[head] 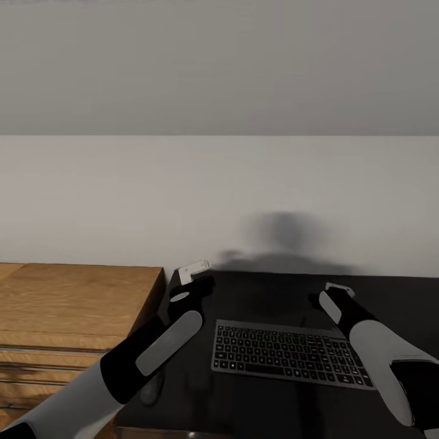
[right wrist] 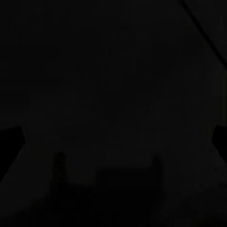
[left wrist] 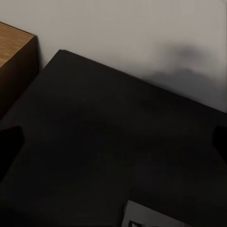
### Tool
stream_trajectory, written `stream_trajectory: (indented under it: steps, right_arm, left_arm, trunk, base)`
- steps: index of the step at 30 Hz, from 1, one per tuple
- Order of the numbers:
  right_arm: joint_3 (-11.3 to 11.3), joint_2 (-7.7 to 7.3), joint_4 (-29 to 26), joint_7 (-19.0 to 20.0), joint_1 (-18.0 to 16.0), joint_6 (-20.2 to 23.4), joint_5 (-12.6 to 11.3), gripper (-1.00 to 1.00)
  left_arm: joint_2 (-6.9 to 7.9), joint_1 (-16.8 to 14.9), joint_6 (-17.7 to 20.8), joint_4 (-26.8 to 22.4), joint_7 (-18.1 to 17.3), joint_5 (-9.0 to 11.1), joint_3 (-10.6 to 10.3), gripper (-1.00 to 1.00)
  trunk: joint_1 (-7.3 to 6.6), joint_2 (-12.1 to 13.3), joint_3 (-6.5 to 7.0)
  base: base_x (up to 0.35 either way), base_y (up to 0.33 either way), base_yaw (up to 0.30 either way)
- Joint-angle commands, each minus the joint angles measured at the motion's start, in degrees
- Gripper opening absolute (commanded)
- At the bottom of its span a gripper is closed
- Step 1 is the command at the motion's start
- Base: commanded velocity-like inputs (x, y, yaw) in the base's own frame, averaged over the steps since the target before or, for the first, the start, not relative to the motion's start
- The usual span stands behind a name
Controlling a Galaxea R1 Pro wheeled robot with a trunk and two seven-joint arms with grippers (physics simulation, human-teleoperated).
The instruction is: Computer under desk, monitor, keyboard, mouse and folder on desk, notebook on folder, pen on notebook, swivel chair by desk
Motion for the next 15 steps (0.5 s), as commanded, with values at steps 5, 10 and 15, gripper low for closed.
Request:
stream_trajectory:
  steps: [5,10,15]
  right_arm:
    - [0.4,-0.07,-1.3,-0.2,0.0,0.2,-0.6,1.00]
    - [0.4,-0.08,-1.6,-0.1,0.0,0.2,-0.6,1.00]
    - [0.4,-0.15,-1.7,0.0,0.0,0.1,-0.6,1.00]
  left_arm:
    - [0.03,-0.1,0.6,-0.1,0.3,0.0,-0.1,1.00]
    - [0.03,-0.1,0.6,-0.2,0.3,0.0,-0.1,1.00]
    - [-0.08,-0.1,0.6,-0.8,0.3,-0.1,-0.1,1.00]
  trunk:
    - [0.02,0.0,-0.07]
    - [0.02,0.0,-0.07]
    - [0.02,0.0,-0.07]
  base:
    - [0.058,0.000,0.000]
    - [0.017,0.000,0.000]
    - [0.004,0.000,0.000]
